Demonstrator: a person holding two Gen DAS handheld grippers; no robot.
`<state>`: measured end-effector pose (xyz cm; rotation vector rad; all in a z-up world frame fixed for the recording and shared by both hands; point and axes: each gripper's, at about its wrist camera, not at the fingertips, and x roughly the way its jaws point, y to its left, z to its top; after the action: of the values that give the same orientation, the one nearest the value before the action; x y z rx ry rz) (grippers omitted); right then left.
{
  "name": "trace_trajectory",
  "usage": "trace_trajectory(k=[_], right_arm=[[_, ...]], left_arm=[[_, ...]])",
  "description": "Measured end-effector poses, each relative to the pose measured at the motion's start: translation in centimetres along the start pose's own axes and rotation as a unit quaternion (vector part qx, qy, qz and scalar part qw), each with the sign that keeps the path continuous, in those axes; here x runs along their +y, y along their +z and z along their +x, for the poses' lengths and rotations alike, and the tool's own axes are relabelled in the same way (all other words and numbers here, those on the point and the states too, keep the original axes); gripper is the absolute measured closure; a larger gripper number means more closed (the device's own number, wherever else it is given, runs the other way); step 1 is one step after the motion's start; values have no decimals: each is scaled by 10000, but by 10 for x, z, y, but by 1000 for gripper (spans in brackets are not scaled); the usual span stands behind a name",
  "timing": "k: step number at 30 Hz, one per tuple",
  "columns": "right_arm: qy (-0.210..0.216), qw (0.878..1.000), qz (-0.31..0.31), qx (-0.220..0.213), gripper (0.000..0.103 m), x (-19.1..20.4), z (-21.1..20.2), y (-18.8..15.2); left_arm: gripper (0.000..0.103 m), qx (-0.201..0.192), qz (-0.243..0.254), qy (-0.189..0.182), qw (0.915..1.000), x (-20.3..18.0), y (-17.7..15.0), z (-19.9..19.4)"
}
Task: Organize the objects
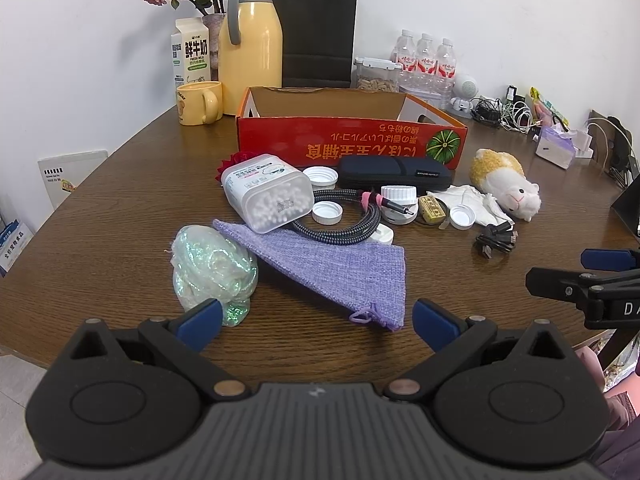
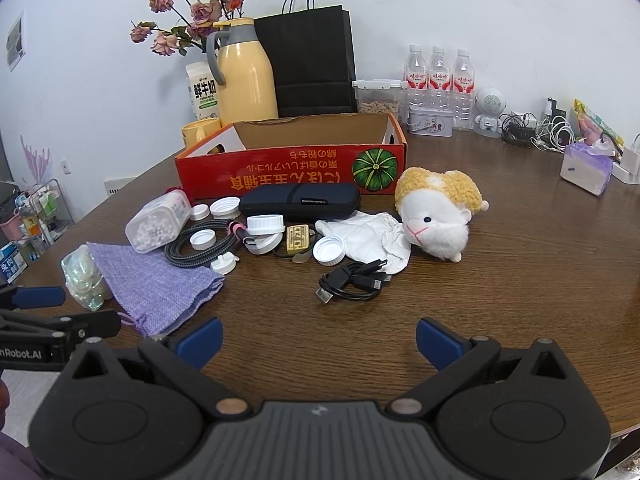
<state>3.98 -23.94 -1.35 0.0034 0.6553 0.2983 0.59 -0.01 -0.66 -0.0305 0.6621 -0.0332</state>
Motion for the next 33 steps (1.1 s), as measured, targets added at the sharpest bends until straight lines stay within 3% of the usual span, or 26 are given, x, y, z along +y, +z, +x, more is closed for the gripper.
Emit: trace_trajectory(k=[33], right_arm=[[-5,10000,1,12,0,0,1,0]], left_arm=[[0,40,-6,5,10000,-1,-2,3]])
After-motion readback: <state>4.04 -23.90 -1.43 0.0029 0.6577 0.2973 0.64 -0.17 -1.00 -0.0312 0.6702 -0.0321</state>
